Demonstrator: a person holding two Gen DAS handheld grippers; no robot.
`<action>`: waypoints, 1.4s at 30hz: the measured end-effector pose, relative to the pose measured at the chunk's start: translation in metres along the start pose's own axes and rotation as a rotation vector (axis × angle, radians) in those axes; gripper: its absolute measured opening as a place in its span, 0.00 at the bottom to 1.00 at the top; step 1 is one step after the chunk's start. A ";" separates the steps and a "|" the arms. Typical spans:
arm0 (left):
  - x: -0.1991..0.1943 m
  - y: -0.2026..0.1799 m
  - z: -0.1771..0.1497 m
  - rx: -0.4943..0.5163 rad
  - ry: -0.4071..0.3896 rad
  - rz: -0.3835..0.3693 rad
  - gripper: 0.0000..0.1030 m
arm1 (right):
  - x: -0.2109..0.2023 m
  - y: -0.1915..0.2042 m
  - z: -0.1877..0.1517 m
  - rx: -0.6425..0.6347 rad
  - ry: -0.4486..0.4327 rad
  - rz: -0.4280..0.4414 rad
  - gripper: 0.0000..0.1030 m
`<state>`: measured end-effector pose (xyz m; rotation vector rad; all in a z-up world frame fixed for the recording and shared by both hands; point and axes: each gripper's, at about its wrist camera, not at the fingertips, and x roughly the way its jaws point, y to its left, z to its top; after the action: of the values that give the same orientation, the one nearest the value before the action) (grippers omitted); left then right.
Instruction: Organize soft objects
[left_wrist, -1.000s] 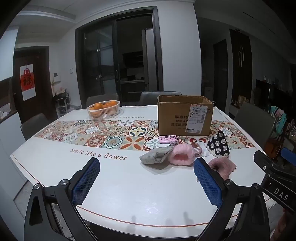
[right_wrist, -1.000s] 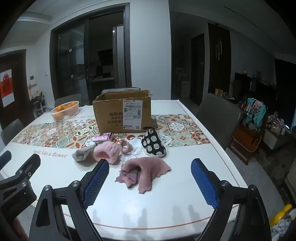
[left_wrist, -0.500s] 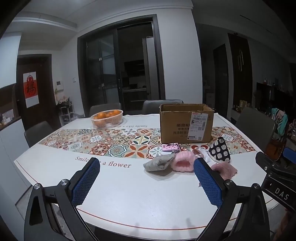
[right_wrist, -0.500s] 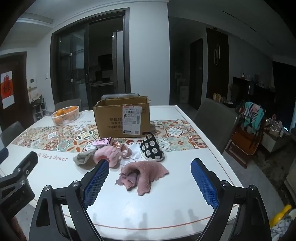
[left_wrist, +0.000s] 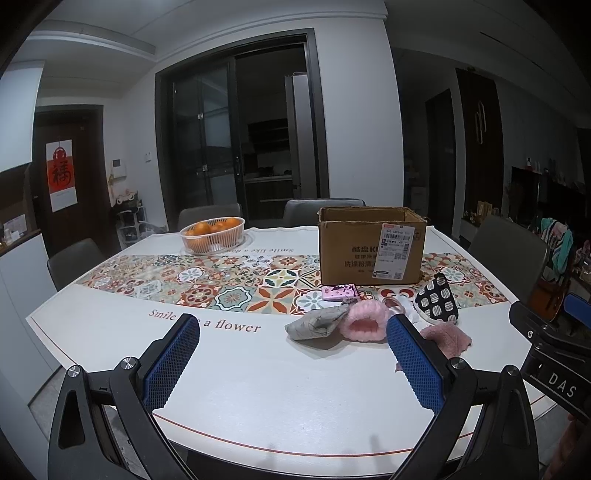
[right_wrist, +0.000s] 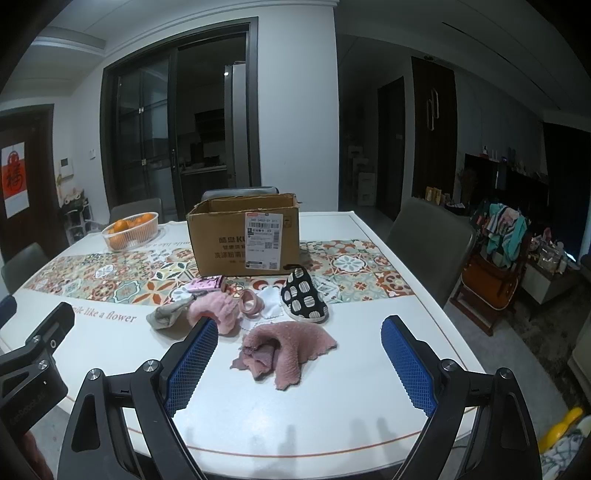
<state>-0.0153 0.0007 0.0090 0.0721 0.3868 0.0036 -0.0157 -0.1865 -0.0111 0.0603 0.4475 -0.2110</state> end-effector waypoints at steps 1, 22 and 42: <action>0.000 0.000 0.000 0.001 0.000 -0.001 1.00 | 0.002 0.001 0.000 0.004 0.002 -0.002 0.89; -0.003 0.003 0.000 -0.007 -0.006 -0.008 1.00 | 0.001 0.001 0.000 -0.002 0.002 -0.003 0.89; -0.002 0.005 -0.002 -0.006 0.005 -0.014 1.00 | 0.000 0.002 0.000 -0.004 0.002 -0.003 0.89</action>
<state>-0.0181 0.0059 0.0083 0.0631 0.3919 -0.0087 -0.0150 -0.1842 -0.0117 0.0563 0.4499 -0.2127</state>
